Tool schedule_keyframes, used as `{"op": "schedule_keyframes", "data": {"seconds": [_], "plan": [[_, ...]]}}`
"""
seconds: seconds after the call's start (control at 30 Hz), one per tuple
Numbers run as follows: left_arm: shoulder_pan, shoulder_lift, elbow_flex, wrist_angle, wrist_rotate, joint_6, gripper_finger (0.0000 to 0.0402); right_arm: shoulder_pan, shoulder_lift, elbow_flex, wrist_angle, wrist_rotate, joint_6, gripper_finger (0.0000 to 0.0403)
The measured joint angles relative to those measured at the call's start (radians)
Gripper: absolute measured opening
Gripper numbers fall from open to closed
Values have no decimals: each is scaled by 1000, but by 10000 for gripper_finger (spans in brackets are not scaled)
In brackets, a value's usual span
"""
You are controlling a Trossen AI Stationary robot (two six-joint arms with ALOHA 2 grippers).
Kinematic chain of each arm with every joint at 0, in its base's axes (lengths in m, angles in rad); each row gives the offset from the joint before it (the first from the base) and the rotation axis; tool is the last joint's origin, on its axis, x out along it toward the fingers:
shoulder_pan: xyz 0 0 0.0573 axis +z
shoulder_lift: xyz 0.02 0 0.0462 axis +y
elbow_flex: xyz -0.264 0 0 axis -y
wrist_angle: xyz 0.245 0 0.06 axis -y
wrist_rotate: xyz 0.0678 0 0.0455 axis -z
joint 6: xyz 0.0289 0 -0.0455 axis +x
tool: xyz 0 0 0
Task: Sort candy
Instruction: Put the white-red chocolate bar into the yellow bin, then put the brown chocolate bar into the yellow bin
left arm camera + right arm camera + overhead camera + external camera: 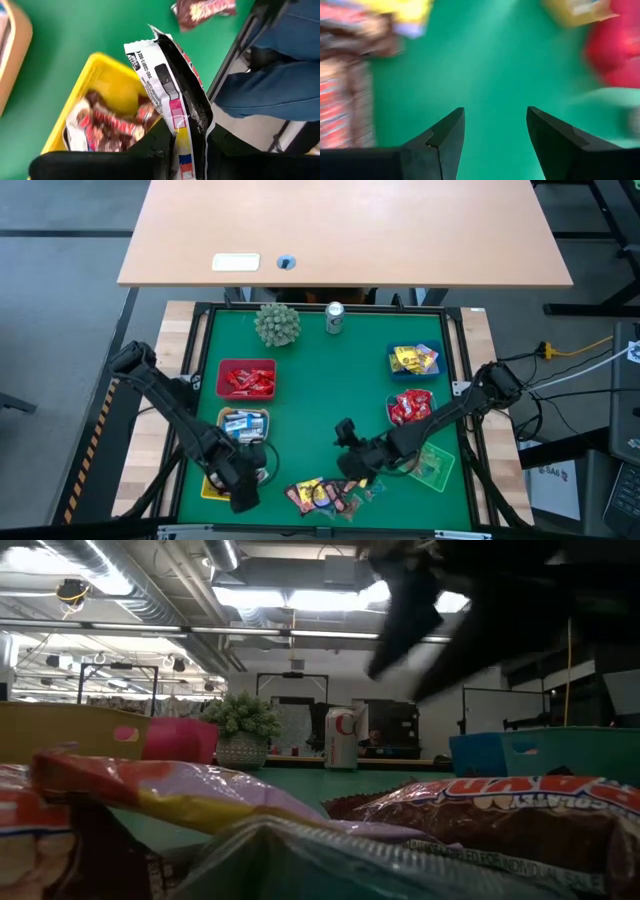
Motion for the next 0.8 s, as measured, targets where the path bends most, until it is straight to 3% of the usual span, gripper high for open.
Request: {"op": "schedule_keyframes", "data": {"seconds": [0.3,0.57,0.8], "plan": [[-91,0,0,-145,-6,-313,56,2,0,0,-68,-442,85,211],[-109,0,0,-156,-14,-389,124,0,0,0,-128,-459,144,211],[-109,0,0,-139,-191,-387,152,1,0,0,-184,-460,198,211]]}}
